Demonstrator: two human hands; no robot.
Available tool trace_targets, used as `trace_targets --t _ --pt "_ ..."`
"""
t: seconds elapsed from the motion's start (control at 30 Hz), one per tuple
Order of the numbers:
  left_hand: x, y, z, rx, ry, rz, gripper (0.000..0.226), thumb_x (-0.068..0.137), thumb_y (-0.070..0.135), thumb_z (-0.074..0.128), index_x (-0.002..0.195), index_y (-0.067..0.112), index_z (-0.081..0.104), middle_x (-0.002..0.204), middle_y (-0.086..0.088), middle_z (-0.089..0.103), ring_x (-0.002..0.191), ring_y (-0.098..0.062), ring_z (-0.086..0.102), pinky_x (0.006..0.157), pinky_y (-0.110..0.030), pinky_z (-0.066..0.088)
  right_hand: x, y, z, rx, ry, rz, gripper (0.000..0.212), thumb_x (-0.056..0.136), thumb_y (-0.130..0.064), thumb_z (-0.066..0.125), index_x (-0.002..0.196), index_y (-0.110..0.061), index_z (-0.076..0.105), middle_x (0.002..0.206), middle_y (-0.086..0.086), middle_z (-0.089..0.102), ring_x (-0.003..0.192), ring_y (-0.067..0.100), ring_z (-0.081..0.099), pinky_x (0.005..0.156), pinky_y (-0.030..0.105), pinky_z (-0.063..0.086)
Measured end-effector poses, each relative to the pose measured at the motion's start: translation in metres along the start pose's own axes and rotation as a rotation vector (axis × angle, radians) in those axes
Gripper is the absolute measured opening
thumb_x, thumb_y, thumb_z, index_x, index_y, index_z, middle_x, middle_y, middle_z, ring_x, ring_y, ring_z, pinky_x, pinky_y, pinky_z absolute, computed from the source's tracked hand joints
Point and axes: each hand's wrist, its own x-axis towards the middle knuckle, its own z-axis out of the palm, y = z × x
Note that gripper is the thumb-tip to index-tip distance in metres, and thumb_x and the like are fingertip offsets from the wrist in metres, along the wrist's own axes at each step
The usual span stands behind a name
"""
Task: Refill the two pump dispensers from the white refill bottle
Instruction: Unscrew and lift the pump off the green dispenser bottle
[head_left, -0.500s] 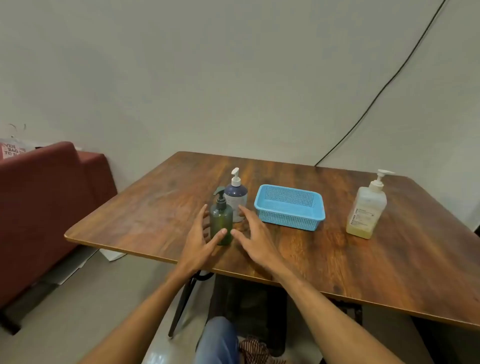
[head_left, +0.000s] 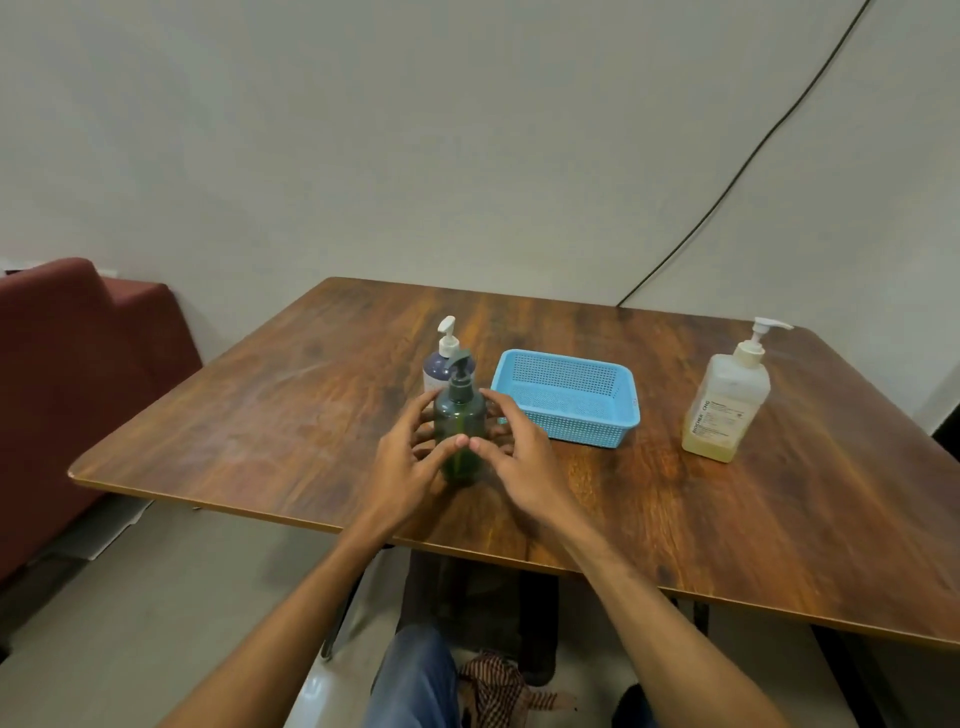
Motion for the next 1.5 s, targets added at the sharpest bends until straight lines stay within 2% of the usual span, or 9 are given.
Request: trace_targets --t 0.23,0.37,0.53,0.7,0.87,0.97,1.17,1.33,1.5 --pt "0.000 0.011 0.060 -0.072 -0.138 -0.018 0.062 0.089 0.028 0.073 0.145 0.024 0.045 0.133 0.008 0.059 0.121 -0.005 0.060 0.095 -0.021 0.053 -0.033 0.024 -0.058 -0.012 0.103 0.048 0.056 0.092 -0.019 0.069 0.141 -0.036 0.046 0.136 -0.011 0.055 0.117 0.006 0.060 0.091 0.036 0.058" --pt "-0.005 0.013 0.085 -0.053 -0.182 -0.018 0.062 0.089 0.032 0.071 0.143 0.031 0.041 0.125 0.027 0.054 0.115 0.013 0.056 0.090 -0.011 0.050 -0.046 0.039 -0.074 -0.040 0.125 0.065 0.058 0.093 -0.018 0.069 0.143 -0.034 0.045 0.135 -0.014 0.056 0.118 -0.001 0.058 0.093 0.030 0.057" --pt "-0.006 0.013 0.095 -0.052 -0.182 -0.042 0.065 0.091 0.028 0.071 0.148 0.026 0.039 0.127 0.027 0.051 0.113 0.023 0.051 0.087 -0.003 0.046 -0.052 0.047 -0.077 -0.046 0.116 0.078 0.066 0.090 -0.018 0.072 0.143 -0.040 0.040 0.135 -0.023 0.051 0.119 -0.006 0.054 0.091 0.021 0.055" --pt "-0.005 0.012 0.090 -0.054 -0.237 -0.054 0.064 0.090 0.034 0.071 0.145 0.036 0.037 0.130 0.026 0.051 0.118 0.018 0.052 0.092 -0.009 0.048 -0.048 0.050 -0.074 -0.030 0.111 0.073 0.071 0.085 -0.025 0.078 0.141 -0.043 0.039 0.135 -0.016 0.055 0.119 -0.001 0.057 0.093 0.027 0.056" --pt "0.007 0.015 0.087 -0.104 -0.232 -0.078 0.080 0.082 0.062 0.068 0.151 0.038 0.034 0.149 0.019 0.046 0.137 0.001 0.045 0.111 -0.032 0.043 -0.045 0.048 -0.074 0.030 0.127 0.091 0.079 0.077 -0.031 0.085 0.143 -0.037 0.042 0.130 -0.016 0.059 0.117 0.000 0.058 0.094 0.029 0.055" --pt "0.028 0.030 0.081 -0.173 -0.293 -0.100 0.070 0.090 0.046 0.068 0.152 0.035 0.035 0.147 0.024 0.045 0.138 0.001 0.043 0.114 -0.034 0.042 -0.042 0.047 -0.074 0.061 0.111 0.103 0.081 0.075 -0.033 0.086 0.143 -0.041 0.042 0.133 -0.017 0.057 0.121 0.003 0.057 0.097 0.029 0.054" --pt "0.059 0.041 0.075 -0.225 -0.529 -0.027 0.042 0.098 0.006 0.060 0.140 0.009 0.055 0.135 -0.001 0.066 0.130 -0.016 0.058 0.109 -0.038 0.048 -0.039 0.046 -0.076 0.092 0.097 0.121 0.072 0.078 -0.024 0.085 0.139 -0.030 0.049 0.127 -0.019 0.061 0.119 0.006 0.061 0.098 0.035 0.055" --pt "0.062 0.038 0.076 -0.263 -0.408 -0.012 0.032 0.086 0.004 0.074 0.118 0.002 0.070 0.115 -0.006 0.075 0.113 -0.022 0.069 0.101 -0.042 0.054 -0.036 0.046 -0.076 0.086 0.087 0.127 0.070 0.077 -0.018 0.085 0.137 -0.028 0.050 0.128 -0.013 0.063 0.117 0.007 0.063 0.096 0.036 0.056" --pt "0.055 0.040 0.093 -0.213 -0.230 0.012 0.039 0.071 0.020 0.089 0.105 0.011 0.073 0.107 0.006 0.076 0.106 -0.012 0.070 0.097 -0.033 0.056 -0.037 0.046 -0.073 0.064 0.103 0.119 0.070 0.078 -0.021 0.084 0.138 -0.030 0.048 0.134 -0.017 0.057 0.120 0.007 0.059 0.096 0.029 0.054"
